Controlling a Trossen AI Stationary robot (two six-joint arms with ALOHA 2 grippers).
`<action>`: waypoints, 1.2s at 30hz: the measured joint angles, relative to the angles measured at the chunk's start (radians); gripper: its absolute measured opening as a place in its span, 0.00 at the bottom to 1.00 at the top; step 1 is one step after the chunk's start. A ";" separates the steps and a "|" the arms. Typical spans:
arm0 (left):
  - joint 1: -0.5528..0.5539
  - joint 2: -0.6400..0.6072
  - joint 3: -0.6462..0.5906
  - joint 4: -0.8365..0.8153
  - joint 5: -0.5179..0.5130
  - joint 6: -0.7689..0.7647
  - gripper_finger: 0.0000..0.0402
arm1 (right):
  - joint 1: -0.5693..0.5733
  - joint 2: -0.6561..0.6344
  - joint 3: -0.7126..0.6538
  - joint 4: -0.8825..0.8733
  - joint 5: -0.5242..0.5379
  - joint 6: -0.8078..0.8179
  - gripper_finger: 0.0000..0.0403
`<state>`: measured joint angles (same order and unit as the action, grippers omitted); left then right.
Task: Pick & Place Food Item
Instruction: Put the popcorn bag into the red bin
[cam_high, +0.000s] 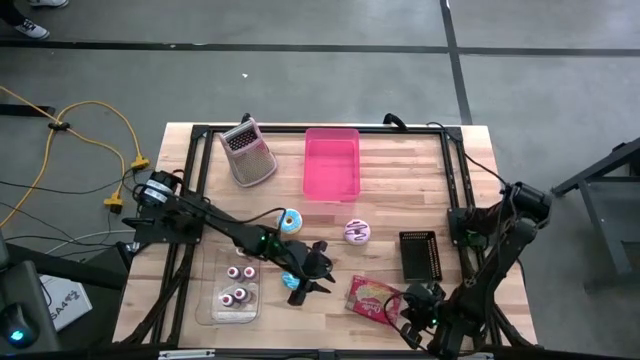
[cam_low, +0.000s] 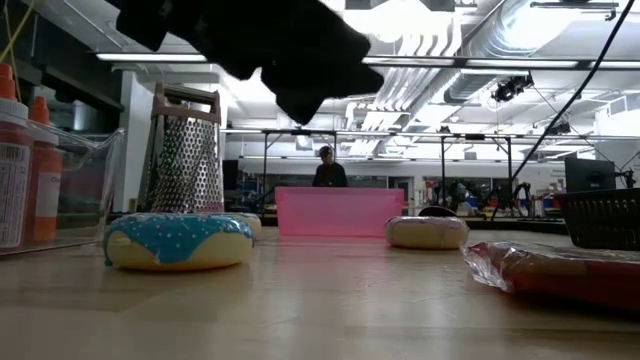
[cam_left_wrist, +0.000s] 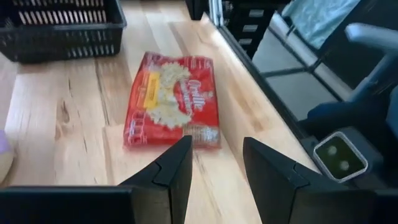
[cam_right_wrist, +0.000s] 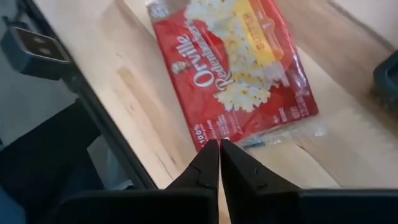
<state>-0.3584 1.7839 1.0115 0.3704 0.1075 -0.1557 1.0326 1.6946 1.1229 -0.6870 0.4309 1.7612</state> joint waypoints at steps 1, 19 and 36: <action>0.000 0.000 0.000 -0.002 0.000 0.007 0.34 | 0.000 0.011 0.000 0.001 -0.007 0.015 0.01; 0.024 0.000 0.000 0.005 -0.033 -0.043 0.34 | -0.001 0.127 0.000 0.066 0.033 0.102 0.01; 0.016 0.099 0.013 0.165 0.036 -0.459 0.34 | -0.001 0.129 -0.009 0.055 0.059 0.106 0.01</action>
<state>-0.3420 1.8826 1.0245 0.5349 0.1435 -0.6145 1.0317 1.8233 1.1136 -0.6320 0.4896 1.8671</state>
